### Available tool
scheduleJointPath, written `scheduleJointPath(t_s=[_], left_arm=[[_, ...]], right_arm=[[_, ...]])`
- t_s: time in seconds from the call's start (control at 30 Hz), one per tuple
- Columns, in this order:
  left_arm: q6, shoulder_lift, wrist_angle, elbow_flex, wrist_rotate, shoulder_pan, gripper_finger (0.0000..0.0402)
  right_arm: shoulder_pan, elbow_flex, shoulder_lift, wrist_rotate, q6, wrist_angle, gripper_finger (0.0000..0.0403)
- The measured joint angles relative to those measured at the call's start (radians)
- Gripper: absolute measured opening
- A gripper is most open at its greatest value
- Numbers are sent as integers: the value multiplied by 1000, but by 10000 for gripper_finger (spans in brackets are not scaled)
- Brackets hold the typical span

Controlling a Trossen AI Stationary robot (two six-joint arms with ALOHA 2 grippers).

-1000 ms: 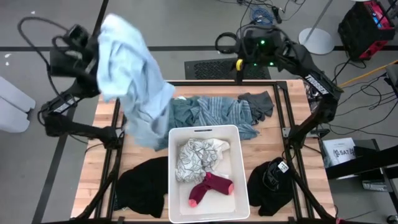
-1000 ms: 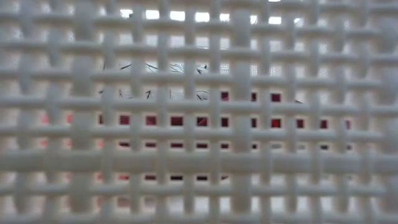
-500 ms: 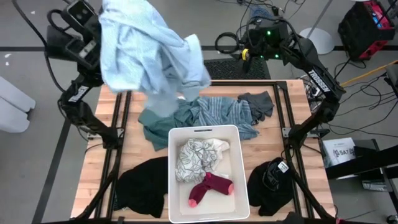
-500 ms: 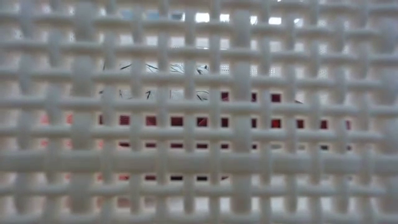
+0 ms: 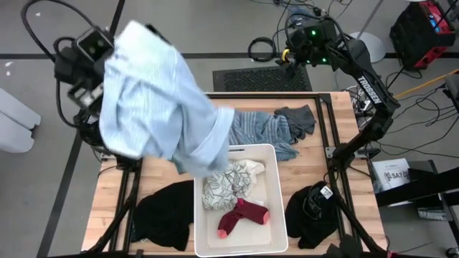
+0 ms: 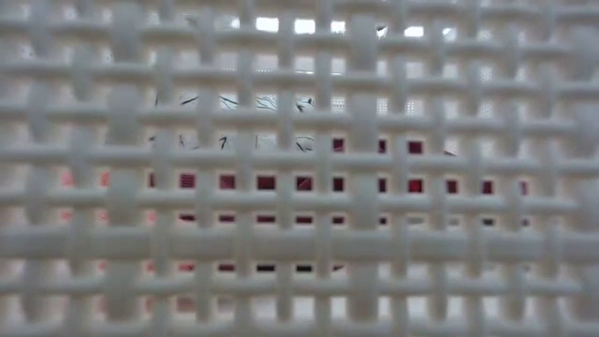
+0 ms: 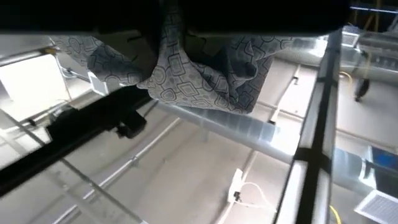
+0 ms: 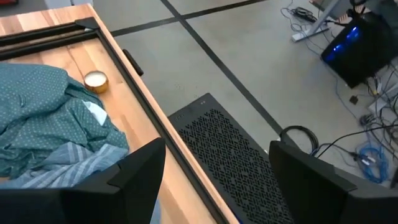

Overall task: Sort clothes
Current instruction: Put the light blue polo shirt into the white laundry bin

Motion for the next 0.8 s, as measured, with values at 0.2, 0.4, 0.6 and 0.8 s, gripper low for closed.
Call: scheduleJointPath(t_s=[0.2, 0.4, 0.6, 0.8], left_arm=[[127, 54, -98, 0, -65, -131, 23], [147, 108, -113, -2, -115, -180, 23], [200, 96, -163, -2, -164, -163, 23], [313, 78, -430, 0, -308, -157, 23]], right_arm=[[1, 0, 0, 0, 38, -9, 274], [1, 0, 0, 0, 39, -14, 274], [1, 0, 0, 0, 64, -14, 274], [1, 0, 0, 0, 67, -18, 274]])
